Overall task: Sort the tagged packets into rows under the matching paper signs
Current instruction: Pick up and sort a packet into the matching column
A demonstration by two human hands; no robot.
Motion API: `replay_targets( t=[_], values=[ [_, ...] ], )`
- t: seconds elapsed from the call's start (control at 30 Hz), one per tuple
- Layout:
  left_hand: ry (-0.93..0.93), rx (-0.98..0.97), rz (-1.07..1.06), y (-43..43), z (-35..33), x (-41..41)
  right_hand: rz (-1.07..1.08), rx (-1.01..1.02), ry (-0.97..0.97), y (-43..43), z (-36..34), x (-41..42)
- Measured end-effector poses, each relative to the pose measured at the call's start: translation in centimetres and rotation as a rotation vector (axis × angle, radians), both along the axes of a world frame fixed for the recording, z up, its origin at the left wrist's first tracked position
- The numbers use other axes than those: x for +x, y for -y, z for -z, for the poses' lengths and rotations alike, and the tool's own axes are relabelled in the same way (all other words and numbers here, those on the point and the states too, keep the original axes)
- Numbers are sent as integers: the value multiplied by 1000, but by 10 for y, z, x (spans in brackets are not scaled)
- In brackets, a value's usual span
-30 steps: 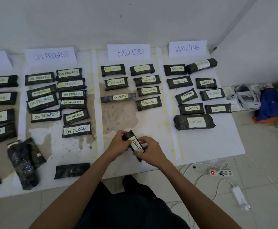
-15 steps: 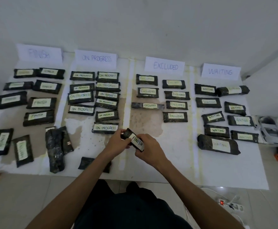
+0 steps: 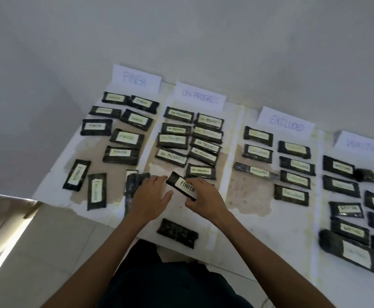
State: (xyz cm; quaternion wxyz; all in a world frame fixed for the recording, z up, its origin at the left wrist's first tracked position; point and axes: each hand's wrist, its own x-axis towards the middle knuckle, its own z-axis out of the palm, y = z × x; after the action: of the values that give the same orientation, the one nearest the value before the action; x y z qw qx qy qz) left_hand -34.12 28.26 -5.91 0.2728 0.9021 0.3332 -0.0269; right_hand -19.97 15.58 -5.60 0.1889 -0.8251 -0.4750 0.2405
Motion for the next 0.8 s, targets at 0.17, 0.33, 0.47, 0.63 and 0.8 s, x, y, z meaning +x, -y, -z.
replay_targets(
  t=[0.17, 0.33, 0.47, 0.63, 0.8],
  values=[
    [36, 12, -137, -59, -4, -41, -106, 34, -5, -76, -6, -28],
    [20, 50, -182, -120, 1, -84, -191, 32, -10, -159, -11, -56],
    [43, 35, -294, -163, 9, -109, -248, 14, 24, -223, -7, -76],
    [-5, -34, -476, -207, 28, -134, -308, 30, 48, -304, 3, -102],
    [-84, -174, -550, -224, 45, -142, -367, -35, 90, -355, 30, -124]
  ],
)
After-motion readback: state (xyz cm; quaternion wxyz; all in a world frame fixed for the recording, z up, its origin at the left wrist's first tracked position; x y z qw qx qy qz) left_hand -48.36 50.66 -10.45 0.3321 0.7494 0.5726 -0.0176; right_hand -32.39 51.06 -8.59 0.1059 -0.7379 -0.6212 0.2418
